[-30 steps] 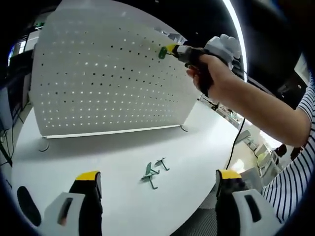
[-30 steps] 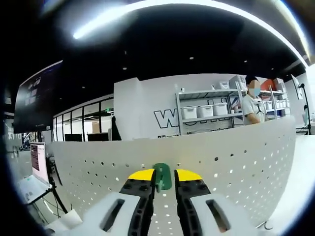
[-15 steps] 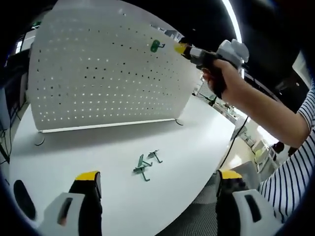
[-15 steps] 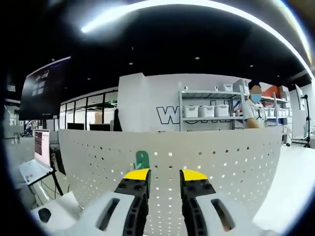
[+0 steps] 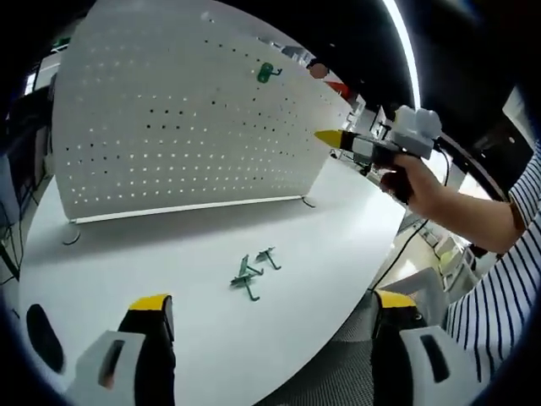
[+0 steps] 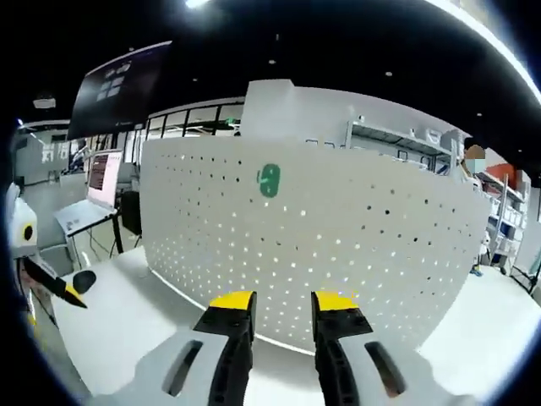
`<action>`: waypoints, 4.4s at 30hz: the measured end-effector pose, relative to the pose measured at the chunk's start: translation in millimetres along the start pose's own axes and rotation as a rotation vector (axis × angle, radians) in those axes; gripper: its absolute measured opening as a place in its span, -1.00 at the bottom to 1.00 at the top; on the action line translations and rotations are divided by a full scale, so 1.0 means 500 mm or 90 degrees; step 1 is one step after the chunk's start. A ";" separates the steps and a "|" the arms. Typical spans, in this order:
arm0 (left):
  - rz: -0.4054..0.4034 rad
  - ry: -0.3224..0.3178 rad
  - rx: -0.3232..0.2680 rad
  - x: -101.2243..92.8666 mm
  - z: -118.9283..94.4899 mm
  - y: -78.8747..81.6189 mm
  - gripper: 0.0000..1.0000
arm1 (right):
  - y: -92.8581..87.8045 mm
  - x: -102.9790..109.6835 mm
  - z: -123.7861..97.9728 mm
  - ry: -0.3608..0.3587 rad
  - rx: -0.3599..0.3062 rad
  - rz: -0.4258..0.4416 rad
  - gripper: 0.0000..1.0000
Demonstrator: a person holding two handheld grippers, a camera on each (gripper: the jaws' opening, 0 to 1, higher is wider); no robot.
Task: Insert the hook assembly into the mounting plate slot until the hook locks in place.
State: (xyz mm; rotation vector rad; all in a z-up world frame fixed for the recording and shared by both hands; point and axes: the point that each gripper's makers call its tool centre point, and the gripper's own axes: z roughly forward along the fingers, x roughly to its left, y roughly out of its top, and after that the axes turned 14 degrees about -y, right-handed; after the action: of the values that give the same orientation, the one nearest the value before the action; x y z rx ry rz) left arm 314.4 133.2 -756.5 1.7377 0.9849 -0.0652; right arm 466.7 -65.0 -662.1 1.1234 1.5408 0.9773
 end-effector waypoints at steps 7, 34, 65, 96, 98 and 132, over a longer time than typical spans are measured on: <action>0.008 -0.001 0.011 -0.005 -0.003 -0.006 1.00 | -0.073 0.013 -0.025 0.017 0.072 0.021 -0.40; -0.008 0.005 0.047 0.005 -0.007 -0.053 1.00 | -0.257 0.085 -0.157 0.131 0.248 0.038 0.06; 0.017 -0.021 0.131 0.011 0.026 -0.099 1.00 | -0.313 0.097 -0.274 0.188 0.261 0.031 0.20; 0.094 -0.095 0.169 0.082 0.213 -0.080 0.65 | -0.315 0.085 -0.268 0.173 0.274 0.080 -0.03; 0.095 -0.096 0.172 0.085 0.219 -0.082 0.62 | -0.316 0.083 -0.268 0.171 0.276 0.083 -0.04; 0.168 -0.092 0.259 0.130 0.284 -0.087 -0.48 | -0.325 0.062 -0.257 0.150 0.296 0.131 -0.13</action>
State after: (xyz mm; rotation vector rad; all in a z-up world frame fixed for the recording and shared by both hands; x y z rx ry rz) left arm 387.4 58.1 -880.6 2.1894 0.6585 -0.2304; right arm 305.9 -84.8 -794.9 1.5586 1.9365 0.9358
